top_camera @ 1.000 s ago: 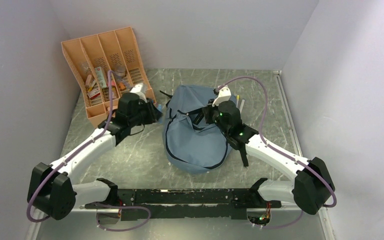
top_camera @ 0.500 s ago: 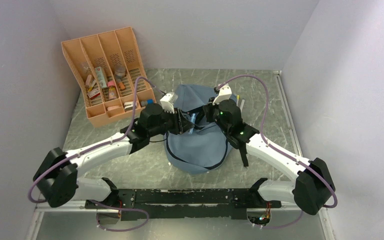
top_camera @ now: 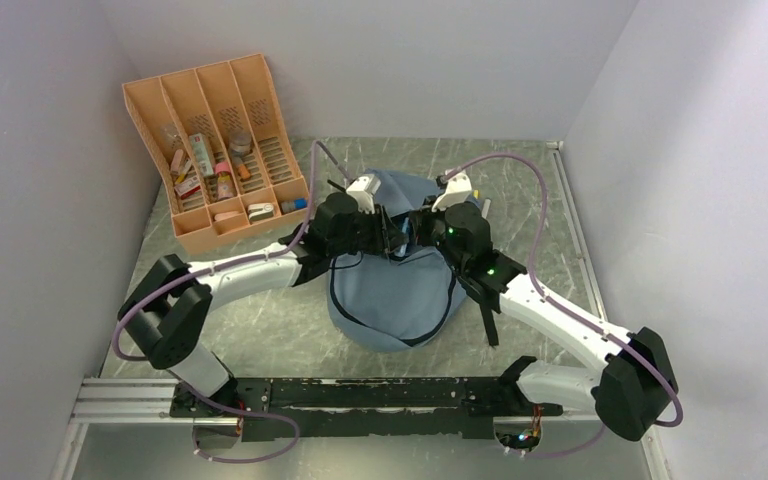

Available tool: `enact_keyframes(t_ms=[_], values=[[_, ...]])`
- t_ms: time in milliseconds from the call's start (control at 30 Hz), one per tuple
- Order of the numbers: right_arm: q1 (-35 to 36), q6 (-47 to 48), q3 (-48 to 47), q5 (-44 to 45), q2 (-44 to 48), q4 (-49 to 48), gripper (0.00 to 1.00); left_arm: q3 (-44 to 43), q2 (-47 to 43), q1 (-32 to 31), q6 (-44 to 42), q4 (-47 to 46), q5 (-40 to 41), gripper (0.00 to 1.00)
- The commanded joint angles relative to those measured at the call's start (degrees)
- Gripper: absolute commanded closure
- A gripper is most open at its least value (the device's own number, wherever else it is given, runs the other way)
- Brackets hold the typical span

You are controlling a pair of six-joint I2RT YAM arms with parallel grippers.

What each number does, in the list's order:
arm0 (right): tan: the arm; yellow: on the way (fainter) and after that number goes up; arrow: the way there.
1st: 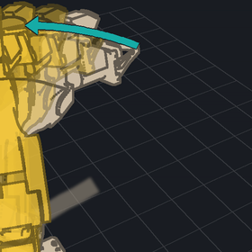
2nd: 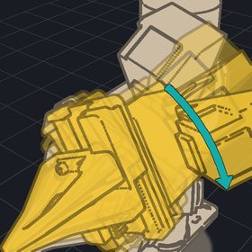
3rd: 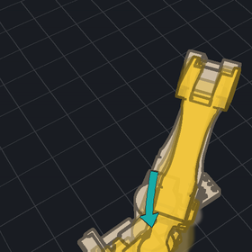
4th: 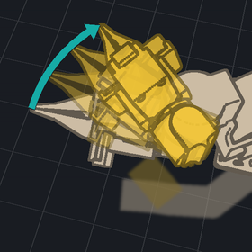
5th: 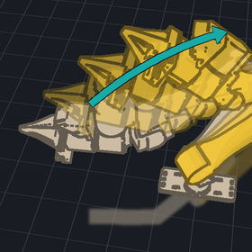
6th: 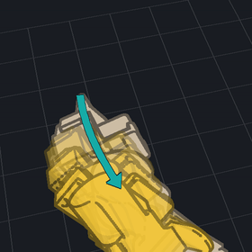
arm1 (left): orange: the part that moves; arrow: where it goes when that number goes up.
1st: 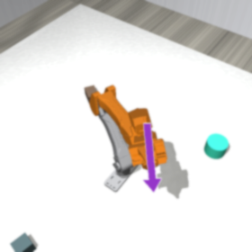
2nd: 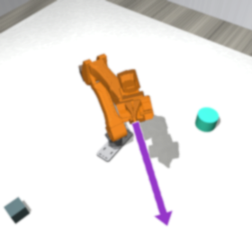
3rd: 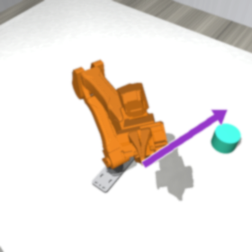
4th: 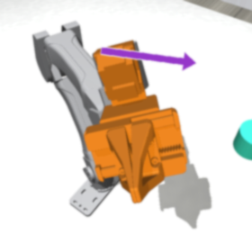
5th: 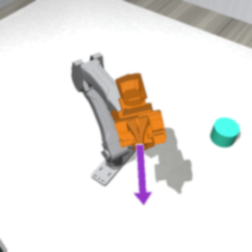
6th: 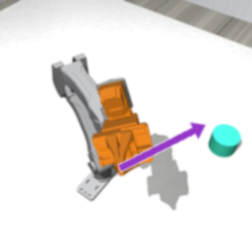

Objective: Pack the student bag
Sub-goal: Place the stationery in the student bag.

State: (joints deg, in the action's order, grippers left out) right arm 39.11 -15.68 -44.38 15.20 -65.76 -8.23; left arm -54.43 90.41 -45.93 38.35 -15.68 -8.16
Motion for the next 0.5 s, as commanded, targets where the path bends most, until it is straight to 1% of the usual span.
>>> enact_keyframes(t_ms=[0,167,233,367,467], values=[[0.2,-2.9,-0.3,-0.4,3.1,-6.7,1.0,-3.9,3.0,-0.4,1.0,-4.5,4.6,0.95],[0.3,-5.1,0.0,-2.7,2.8,-7.1,1.0,-6.4,6.6,-0.4,3.3,-4.8,8.1,0.95],[0.3,-5.7,0.1,-3.6,2.7,-7.2,1.0,-7.0,7.5,-0.4,5.1,-4.8,11.7,0.95],[0.3,-6.2,0.0,-4.1,2.7,-6.9,1.0,-8.8,9.1,-0.5,7.3,-5.1,14.7,0.95],[0.3,-6.2,0.1,-3.9,2.8,-6.8,1.0,-11.0,10.5,-0.7,7.3,-3.8,16.3,0.86]])
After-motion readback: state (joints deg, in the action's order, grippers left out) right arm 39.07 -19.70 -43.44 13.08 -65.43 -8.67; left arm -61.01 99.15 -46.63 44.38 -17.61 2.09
